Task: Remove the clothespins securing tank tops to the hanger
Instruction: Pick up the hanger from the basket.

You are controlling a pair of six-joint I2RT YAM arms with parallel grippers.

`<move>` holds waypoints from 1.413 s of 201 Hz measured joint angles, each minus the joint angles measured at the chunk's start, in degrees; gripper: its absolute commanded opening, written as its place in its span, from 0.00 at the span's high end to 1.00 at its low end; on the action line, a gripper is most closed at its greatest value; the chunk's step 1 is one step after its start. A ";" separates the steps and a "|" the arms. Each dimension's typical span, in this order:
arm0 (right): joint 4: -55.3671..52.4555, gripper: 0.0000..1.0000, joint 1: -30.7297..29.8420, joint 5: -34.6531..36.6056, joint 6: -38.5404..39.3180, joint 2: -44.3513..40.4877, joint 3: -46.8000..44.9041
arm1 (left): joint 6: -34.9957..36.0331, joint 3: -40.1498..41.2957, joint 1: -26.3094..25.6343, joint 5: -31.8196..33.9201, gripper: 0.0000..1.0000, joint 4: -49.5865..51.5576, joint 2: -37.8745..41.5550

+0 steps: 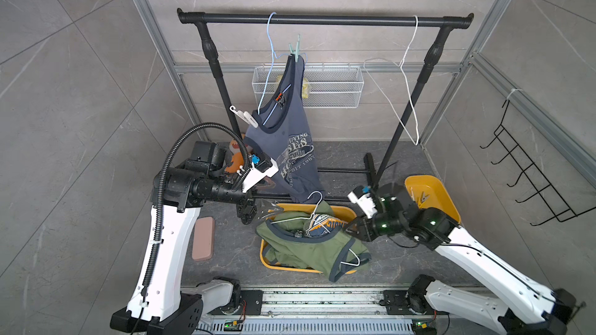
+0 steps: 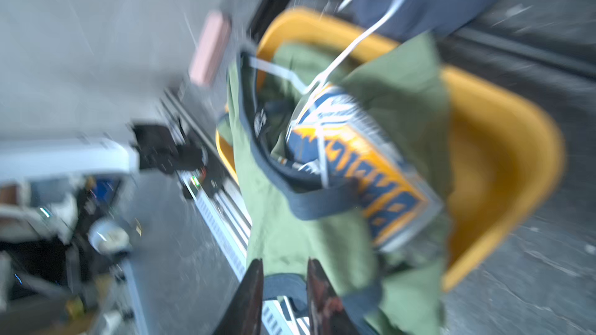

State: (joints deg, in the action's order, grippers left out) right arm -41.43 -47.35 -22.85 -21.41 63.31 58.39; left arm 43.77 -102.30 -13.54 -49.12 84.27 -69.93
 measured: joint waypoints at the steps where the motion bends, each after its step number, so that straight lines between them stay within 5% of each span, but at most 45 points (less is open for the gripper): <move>1: 0.07 0.72 -0.39 0.24 0.00 0.33 0.07 | -0.02 0.00 -0.02 0.02 0.11 0.00 0.00; 41: -0.07 0.71 -9.88 8.61 0.87 14.93 6.91 | -0.15 0.00 -0.04 1.16 0.10 0.11 1.20; 132: -0.96 0.70 -10.71 22.71 3.63 30.67 21.09 | -0.26 0.07 -0.04 1.46 0.10 0.11 2.40; 184: -2.27 0.69 -8.02 27.17 3.41 30.80 19.61 | -0.24 0.63 -0.04 1.44 0.10 0.11 2.49; 284: -2.49 0.75 -7.67 25.29 3.63 30.21 15.06 | -0.24 0.66 -0.09 0.96 0.10 0.11 1.99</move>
State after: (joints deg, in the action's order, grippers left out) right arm -43.92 -55.02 2.44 -17.78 93.51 73.45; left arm 43.53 -101.65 -13.63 -48.16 84.38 -67.94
